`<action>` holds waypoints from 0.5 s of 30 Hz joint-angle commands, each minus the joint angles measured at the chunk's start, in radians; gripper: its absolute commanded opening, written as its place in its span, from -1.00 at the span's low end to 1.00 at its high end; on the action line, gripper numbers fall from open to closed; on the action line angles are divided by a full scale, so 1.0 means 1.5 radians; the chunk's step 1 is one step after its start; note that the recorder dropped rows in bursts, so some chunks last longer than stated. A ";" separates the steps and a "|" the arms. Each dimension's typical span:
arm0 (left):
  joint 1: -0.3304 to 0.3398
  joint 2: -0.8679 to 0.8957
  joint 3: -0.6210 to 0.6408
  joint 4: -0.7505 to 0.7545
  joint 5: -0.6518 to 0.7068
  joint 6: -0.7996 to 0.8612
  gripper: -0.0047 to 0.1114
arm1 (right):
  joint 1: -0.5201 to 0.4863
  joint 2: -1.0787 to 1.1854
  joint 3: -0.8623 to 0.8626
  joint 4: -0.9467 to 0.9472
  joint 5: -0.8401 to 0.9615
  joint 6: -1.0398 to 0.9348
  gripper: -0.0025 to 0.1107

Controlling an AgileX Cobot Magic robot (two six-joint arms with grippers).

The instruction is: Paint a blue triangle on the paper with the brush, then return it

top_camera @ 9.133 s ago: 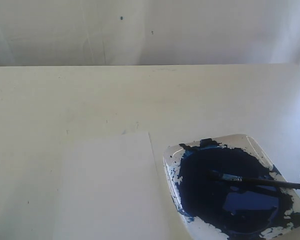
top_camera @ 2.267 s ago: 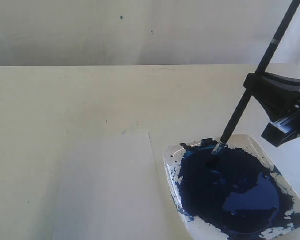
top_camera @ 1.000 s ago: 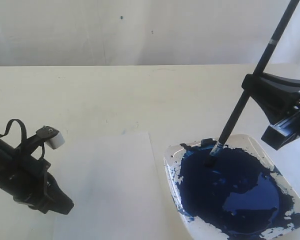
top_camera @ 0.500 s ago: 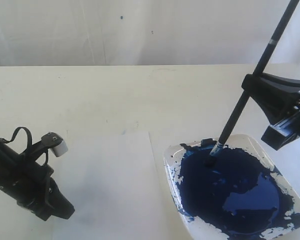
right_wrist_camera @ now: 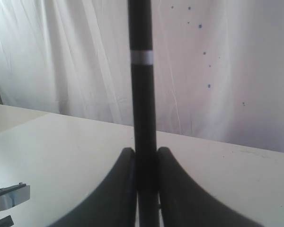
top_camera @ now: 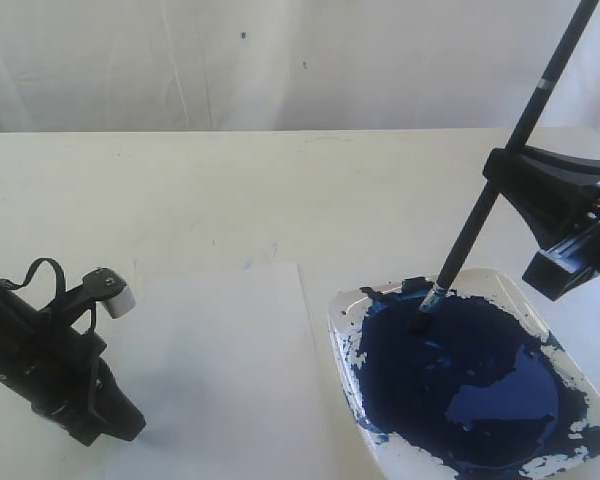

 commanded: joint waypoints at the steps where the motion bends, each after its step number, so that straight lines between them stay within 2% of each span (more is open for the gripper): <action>1: -0.003 -0.002 0.000 0.000 0.011 0.003 -0.92 | -0.003 -0.004 0.003 0.002 -0.004 0.002 -0.96; 15: -0.003 -0.002 0.000 0.008 0.009 0.003 -0.92 | -0.003 -0.004 0.003 0.002 -0.004 0.019 -0.96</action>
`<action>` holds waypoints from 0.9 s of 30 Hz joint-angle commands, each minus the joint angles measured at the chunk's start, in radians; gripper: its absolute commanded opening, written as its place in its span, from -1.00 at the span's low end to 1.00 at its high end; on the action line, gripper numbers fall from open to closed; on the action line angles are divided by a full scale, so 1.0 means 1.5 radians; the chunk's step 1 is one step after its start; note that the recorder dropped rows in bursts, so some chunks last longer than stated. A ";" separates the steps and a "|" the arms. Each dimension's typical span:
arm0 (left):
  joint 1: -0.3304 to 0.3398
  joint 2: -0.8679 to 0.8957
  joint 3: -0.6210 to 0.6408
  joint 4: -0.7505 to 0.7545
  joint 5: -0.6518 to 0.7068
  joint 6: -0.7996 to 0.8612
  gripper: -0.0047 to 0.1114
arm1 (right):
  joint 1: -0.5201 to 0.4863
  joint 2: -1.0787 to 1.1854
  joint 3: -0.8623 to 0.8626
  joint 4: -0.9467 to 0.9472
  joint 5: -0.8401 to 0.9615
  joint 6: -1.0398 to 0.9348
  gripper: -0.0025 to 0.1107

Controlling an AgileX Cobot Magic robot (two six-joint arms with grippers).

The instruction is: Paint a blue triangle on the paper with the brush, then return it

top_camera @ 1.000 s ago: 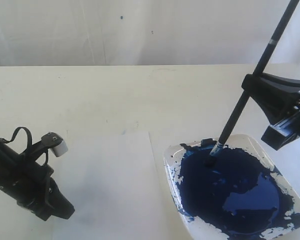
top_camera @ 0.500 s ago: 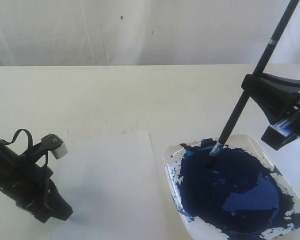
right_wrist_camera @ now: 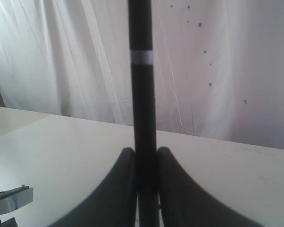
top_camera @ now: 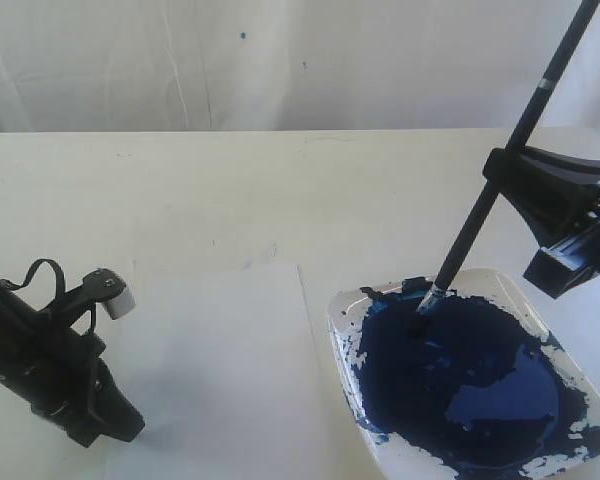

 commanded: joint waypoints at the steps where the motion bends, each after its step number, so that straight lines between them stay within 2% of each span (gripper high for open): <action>1: -0.003 -0.002 0.000 0.003 0.009 0.003 -0.92 | -0.003 -0.004 0.003 0.002 -0.004 0.004 -0.96; 27: -0.003 0.018 0.000 0.003 -0.001 0.003 -0.92 | -0.003 -0.004 0.003 0.002 0.005 0.004 -0.96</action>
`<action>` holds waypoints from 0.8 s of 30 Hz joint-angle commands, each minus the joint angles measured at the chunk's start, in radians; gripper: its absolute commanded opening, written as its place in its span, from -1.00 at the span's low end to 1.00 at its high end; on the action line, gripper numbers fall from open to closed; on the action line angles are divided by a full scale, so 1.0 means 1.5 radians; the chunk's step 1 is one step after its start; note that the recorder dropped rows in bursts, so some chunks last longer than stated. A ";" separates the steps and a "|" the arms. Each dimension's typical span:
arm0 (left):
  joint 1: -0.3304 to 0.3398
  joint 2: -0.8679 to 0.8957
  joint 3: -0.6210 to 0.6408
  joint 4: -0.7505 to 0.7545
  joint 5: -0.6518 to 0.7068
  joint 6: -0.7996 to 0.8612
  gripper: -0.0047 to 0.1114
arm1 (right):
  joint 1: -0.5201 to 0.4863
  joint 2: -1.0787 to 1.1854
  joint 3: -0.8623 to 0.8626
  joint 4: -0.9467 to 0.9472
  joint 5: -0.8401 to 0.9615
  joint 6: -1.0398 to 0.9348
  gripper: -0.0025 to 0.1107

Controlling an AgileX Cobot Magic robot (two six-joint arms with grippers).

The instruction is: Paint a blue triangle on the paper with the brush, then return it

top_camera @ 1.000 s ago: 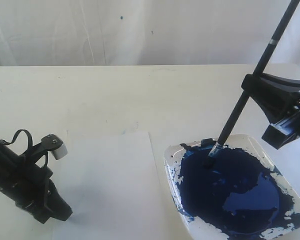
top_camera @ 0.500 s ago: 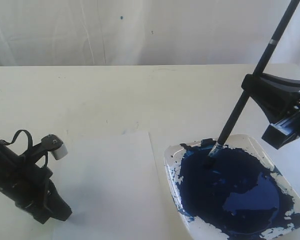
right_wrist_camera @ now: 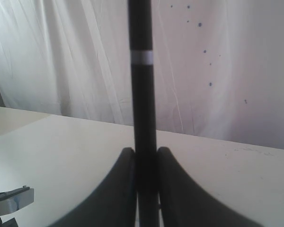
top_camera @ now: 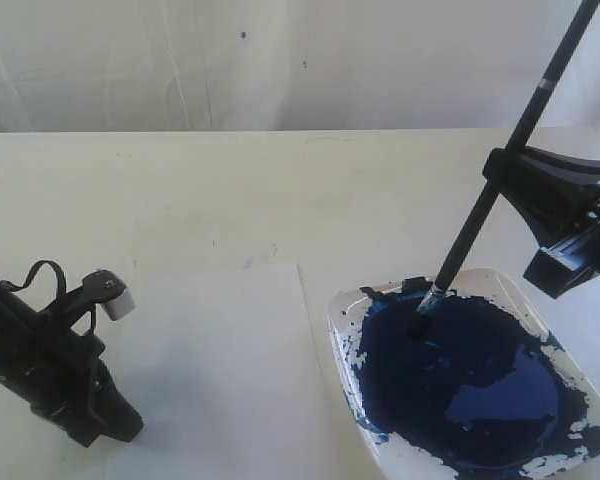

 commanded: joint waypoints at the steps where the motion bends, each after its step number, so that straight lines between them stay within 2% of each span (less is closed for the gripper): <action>1: -0.003 0.009 0.000 0.000 0.007 0.003 -0.92 | -0.003 -0.004 0.003 0.002 0.007 0.004 -0.96; 14: -0.001 0.009 0.000 0.000 0.021 0.003 -0.92 | -0.003 -0.004 0.003 0.002 0.005 0.004 -0.96; 18: -0.001 -0.014 -0.002 0.038 0.019 -0.003 -0.92 | -0.003 -0.004 0.003 0.002 0.003 0.004 -0.96; 24: -0.001 -0.036 -0.002 0.008 0.016 -0.003 -0.92 | -0.003 -0.004 0.003 0.002 0.003 0.004 -0.96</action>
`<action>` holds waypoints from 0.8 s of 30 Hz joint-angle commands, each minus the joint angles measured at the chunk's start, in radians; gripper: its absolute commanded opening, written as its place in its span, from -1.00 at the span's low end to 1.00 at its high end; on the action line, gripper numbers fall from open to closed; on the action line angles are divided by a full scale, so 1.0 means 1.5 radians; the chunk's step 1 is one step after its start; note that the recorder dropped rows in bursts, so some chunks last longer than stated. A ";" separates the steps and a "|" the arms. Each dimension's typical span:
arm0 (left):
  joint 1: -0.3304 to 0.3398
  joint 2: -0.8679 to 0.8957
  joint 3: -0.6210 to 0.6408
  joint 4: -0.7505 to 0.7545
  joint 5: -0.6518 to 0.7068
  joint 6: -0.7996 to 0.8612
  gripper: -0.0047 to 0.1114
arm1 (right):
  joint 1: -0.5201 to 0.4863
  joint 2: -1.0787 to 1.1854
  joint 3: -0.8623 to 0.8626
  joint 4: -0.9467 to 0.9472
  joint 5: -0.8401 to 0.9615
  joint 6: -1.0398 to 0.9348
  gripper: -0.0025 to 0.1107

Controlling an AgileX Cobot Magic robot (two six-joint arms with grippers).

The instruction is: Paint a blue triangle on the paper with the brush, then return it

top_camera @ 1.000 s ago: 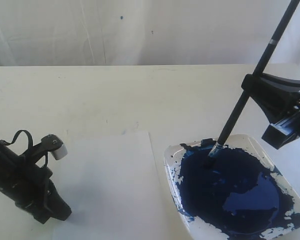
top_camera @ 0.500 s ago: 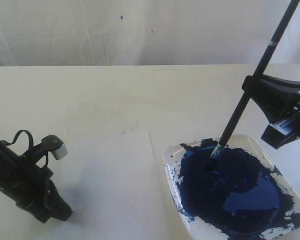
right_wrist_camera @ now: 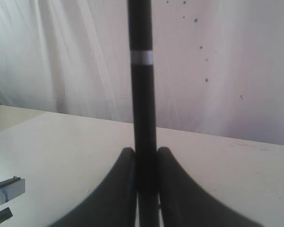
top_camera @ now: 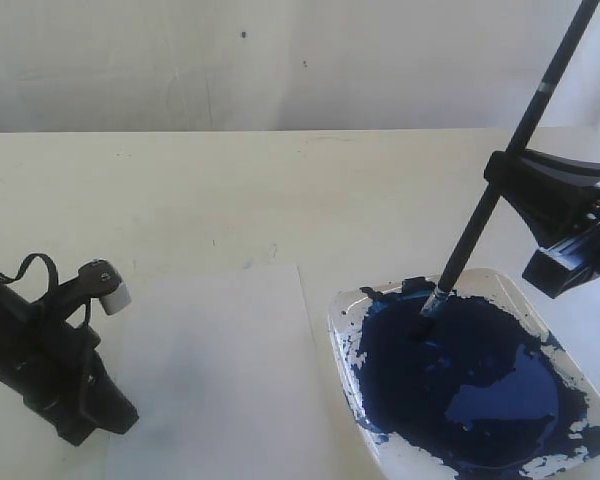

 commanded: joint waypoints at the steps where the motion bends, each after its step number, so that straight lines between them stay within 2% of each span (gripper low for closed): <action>1: -0.001 0.002 0.000 -0.031 0.014 -0.003 -0.92 | -0.003 -0.004 0.003 0.002 -0.011 0.004 -0.96; 7: -0.001 0.026 0.000 -0.040 0.014 0.006 -0.92 | -0.003 -0.004 0.003 0.002 -0.011 0.004 -0.96; 14: -0.001 0.026 -0.015 -0.169 0.058 0.130 -0.92 | -0.003 -0.004 0.003 0.002 -0.011 0.004 -0.96; 20: -0.001 0.026 -0.001 -0.154 0.035 0.142 -0.92 | -0.003 -0.004 0.003 0.002 -0.011 0.004 -0.96; 24: -0.001 0.026 0.023 -0.150 -0.017 0.142 -0.92 | -0.003 -0.004 0.003 0.002 -0.011 0.004 -0.96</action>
